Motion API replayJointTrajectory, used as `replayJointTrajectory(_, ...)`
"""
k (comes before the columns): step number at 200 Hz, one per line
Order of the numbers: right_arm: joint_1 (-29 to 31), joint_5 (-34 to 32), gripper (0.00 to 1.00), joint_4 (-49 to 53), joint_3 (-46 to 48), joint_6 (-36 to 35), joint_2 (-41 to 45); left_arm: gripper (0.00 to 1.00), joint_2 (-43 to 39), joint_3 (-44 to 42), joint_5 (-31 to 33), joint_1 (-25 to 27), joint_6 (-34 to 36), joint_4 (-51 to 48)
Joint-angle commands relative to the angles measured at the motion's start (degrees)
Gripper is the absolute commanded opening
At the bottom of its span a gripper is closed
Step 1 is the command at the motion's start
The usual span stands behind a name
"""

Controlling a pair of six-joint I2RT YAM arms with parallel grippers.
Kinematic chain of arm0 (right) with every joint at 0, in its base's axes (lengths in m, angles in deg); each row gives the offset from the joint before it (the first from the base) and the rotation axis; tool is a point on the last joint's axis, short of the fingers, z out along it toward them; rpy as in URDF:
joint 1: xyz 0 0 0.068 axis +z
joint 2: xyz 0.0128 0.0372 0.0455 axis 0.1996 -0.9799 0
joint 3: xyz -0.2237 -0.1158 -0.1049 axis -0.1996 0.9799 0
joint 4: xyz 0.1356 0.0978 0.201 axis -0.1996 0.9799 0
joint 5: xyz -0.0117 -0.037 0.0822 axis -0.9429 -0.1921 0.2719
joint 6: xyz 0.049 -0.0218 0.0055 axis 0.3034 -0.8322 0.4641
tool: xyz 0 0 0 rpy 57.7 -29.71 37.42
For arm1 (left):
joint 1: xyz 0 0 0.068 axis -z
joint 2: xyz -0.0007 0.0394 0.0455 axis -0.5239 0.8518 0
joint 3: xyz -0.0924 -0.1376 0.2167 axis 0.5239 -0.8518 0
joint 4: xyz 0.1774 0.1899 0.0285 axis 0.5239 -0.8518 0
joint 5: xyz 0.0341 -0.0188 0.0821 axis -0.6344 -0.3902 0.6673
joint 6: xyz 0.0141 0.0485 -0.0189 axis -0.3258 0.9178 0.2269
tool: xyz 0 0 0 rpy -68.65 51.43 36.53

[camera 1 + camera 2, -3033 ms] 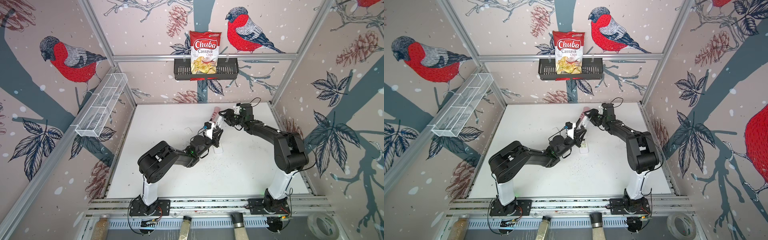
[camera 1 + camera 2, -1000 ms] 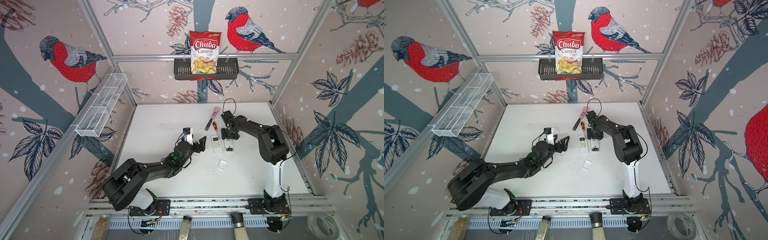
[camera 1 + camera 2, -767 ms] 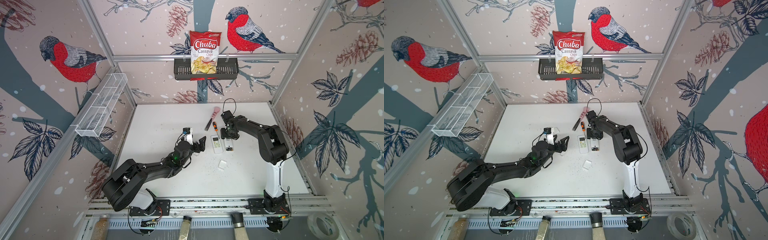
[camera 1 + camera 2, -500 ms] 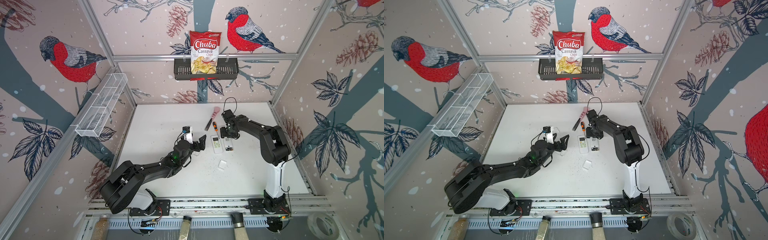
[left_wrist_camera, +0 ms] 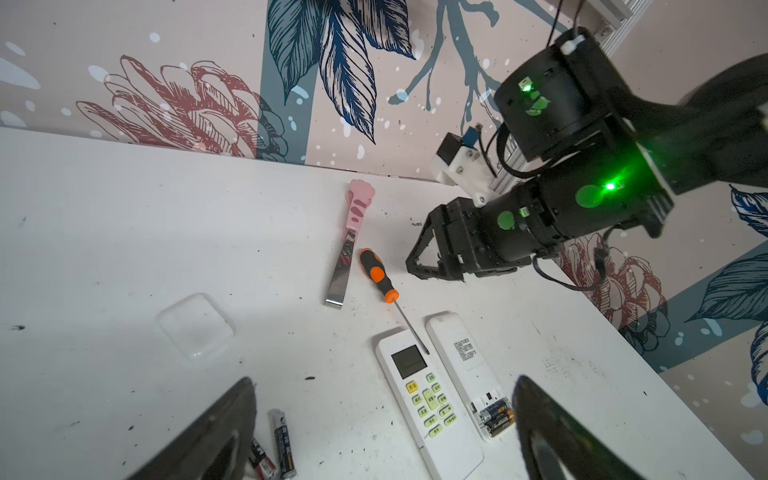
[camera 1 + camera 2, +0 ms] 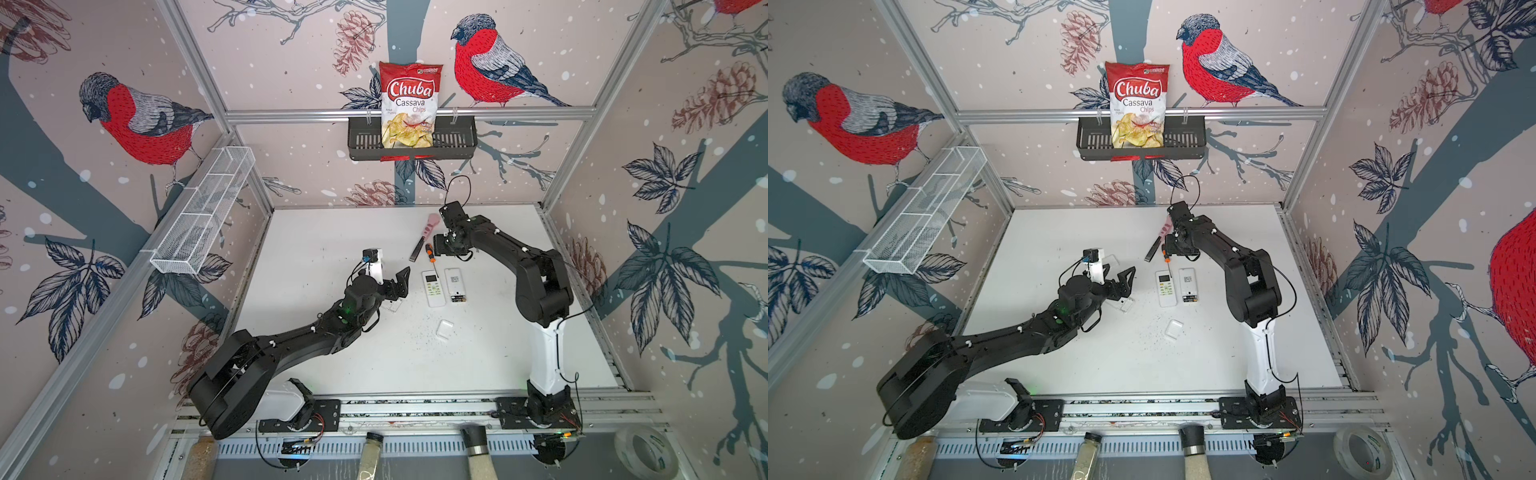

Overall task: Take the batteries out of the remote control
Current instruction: 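Reach down and grasp the orange-handled screwdriver with the right gripper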

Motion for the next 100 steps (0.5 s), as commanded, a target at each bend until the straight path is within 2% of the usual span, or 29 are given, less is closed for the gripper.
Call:
replayJointTrajectory(1, 0.0, 1.1, 0.62, 2.1, -3.9, -1.4, -2.9, 0.95, -1.7, -1.1, -2.6, -0.7, -0.2, -1.5)
replayJointTrajectory(59, 0.0, 3.8, 0.56, 3.2, -11.0, -2.5, -9.2, 0.95, -5.3, -2.9, -2.0, -1.0, -0.5, -4.5)
replayJointTrajectory(100, 0.3, 4.9, 0.52, 2.6, -11.8, -2.8, -11.8, 0.95, -7.1, -4.4, -1.1, -1.0, -1.5, -5.6)
